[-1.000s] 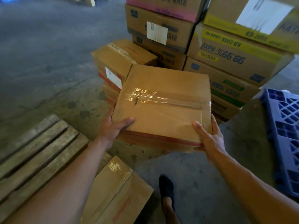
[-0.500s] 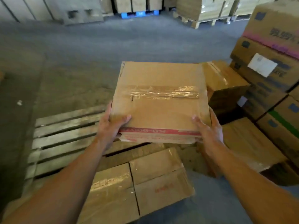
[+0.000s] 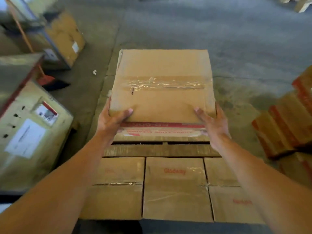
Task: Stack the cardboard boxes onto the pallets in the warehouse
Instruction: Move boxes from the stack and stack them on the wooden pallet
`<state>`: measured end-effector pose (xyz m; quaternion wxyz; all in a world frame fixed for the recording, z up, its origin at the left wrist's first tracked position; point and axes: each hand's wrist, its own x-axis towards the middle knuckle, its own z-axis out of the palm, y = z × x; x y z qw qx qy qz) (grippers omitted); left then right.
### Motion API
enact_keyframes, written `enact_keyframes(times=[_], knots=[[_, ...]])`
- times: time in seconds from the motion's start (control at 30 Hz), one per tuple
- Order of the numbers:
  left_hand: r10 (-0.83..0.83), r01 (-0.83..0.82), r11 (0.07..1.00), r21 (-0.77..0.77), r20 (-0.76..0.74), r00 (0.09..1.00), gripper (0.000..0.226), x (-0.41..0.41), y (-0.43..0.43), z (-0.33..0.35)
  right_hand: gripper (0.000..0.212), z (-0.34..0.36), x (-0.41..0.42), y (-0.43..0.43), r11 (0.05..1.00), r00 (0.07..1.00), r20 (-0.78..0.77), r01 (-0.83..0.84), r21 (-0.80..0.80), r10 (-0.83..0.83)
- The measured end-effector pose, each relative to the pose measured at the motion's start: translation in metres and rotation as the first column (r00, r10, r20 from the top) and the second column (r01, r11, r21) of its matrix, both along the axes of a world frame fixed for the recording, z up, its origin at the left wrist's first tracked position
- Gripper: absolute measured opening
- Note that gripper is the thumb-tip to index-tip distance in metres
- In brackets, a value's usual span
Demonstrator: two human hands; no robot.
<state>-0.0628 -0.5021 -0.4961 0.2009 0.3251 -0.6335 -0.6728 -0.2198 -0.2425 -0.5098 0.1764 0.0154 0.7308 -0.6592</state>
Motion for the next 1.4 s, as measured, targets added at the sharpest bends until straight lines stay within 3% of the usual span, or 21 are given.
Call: enact_keyframes(times=[0.07,0.17,0.23,0.4,0.5,0.7,0.8,0.87,1.03,1.17,1.27,1.33,1.4], knots=[[0.011,-0.011,1.0,0.011,0.05,0.999,0.068,0.02,-0.055,-0.028,0.093,-0.034,0.018,-0.058,1.0,1.0,0.025,-0.012,0.0,0.012],[0.042,-0.046,0.998,0.041,0.099,0.994,0.063,0.047,-0.124,-0.077,0.063,-0.088,0.043,-0.132,1.0,0.997,0.073,-0.028,0.008,0.027],[0.027,-0.035,0.997,0.069,0.113,0.993,0.058,0.06,-0.161,-0.116,0.055,-0.125,0.055,-0.169,0.999,0.993,0.109,-0.04,0.019,0.038],[0.007,-0.029,0.993,0.114,0.185,0.983,0.076,0.085,-0.219,-0.217,0.058,-0.22,0.074,-0.222,0.996,0.991,0.135,-0.039,0.082,0.027],[0.006,-0.037,0.991,0.128,0.233,0.972,0.071,0.093,-0.235,-0.272,0.073,-0.274,0.078,-0.239,0.989,0.986,0.166,-0.048,0.137,0.024],[-0.023,0.008,0.999,0.044,0.345,0.938,0.054,0.104,-0.254,-0.348,0.077,-0.358,0.081,-0.257,0.953,0.987,0.137,-0.118,0.279,0.082],[-0.065,0.041,0.997,0.067,0.402,0.914,0.064,0.11,-0.263,-0.377,0.083,-0.388,0.083,-0.254,0.891,0.985,0.119,-0.163,0.425,0.123],[-0.082,0.056,0.996,0.073,0.444,0.892,0.074,0.115,-0.266,-0.392,0.086,-0.402,0.087,-0.25,0.834,0.978,0.12,-0.21,0.51,0.173],[-0.09,0.081,0.996,0.039,0.548,0.832,0.071,0.123,-0.267,-0.414,0.104,-0.416,0.09,-0.255,0.624,0.956,0.146,-0.277,0.731,0.253],[-0.086,0.111,0.994,-0.002,0.618,0.782,0.077,0.12,-0.266,-0.415,0.09,-0.408,0.087,-0.257,0.549,0.944,0.189,-0.313,0.775,0.27],[-0.019,0.2,0.966,-0.161,0.733,0.68,0.086,0.109,-0.262,-0.402,0.086,-0.398,0.085,-0.263,0.465,0.926,0.209,-0.342,0.817,0.314],[0.048,0.268,0.921,-0.282,0.766,0.641,0.088,0.096,-0.253,-0.385,0.083,-0.387,0.083,-0.261,0.457,0.922,0.203,-0.344,0.82,0.33],[0.05,0.31,0.879,-0.362,0.718,0.695,0.08,0.076,-0.235,-0.365,0.085,-0.365,0.078,-0.251,0.517,0.938,0.171,-0.311,0.797,0.3]])
